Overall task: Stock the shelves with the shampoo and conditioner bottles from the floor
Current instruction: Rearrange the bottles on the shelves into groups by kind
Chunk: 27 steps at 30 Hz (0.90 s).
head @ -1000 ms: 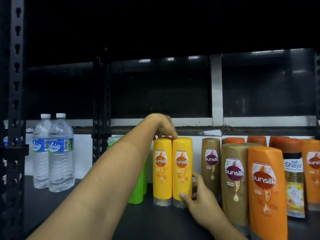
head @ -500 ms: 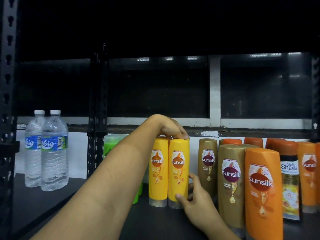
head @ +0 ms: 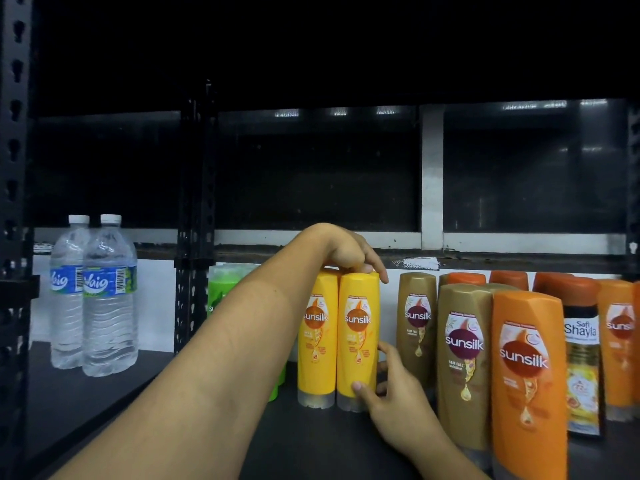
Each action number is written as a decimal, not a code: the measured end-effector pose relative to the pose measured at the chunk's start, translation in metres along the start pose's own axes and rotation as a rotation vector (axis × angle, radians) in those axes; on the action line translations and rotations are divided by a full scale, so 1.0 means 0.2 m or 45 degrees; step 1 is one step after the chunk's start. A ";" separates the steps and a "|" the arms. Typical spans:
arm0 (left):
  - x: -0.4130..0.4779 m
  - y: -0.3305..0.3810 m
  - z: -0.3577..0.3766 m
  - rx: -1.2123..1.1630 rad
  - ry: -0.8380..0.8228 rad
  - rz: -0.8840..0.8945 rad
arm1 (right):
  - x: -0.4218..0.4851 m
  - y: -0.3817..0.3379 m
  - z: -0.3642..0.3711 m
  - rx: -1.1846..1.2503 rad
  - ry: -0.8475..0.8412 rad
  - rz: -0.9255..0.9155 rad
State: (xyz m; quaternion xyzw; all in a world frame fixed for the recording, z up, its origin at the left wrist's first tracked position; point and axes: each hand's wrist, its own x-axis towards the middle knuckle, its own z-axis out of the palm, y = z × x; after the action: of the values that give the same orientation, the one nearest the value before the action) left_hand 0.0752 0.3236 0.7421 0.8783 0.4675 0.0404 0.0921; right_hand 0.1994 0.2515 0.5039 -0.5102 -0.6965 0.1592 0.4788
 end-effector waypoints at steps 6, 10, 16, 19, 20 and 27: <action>-0.02 0.01 -0.01 0.003 -0.088 -0.022 | 0.00 0.01 0.00 -0.017 0.017 0.002; -0.02 0.00 -0.02 -0.045 -0.130 -0.021 | -0.01 0.01 0.00 -0.009 0.021 0.006; 0.02 -0.01 -0.02 -0.008 -0.066 -0.008 | 0.00 0.01 0.00 -0.045 0.021 0.012; 0.03 -0.01 -0.02 0.039 -0.036 -0.005 | 0.00 0.02 0.01 -0.048 0.035 0.003; 0.03 -0.01 -0.02 0.054 -0.031 -0.002 | 0.00 0.02 0.01 -0.045 0.038 0.001; 0.02 -0.01 -0.01 0.071 0.007 0.010 | 0.00 0.02 0.01 -0.049 0.019 0.008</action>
State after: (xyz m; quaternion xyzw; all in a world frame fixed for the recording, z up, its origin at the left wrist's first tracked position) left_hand 0.0757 0.3282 0.7438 0.8823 0.4650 0.0302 0.0661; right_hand 0.1999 0.2540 0.5011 -0.5228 -0.6941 0.1436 0.4737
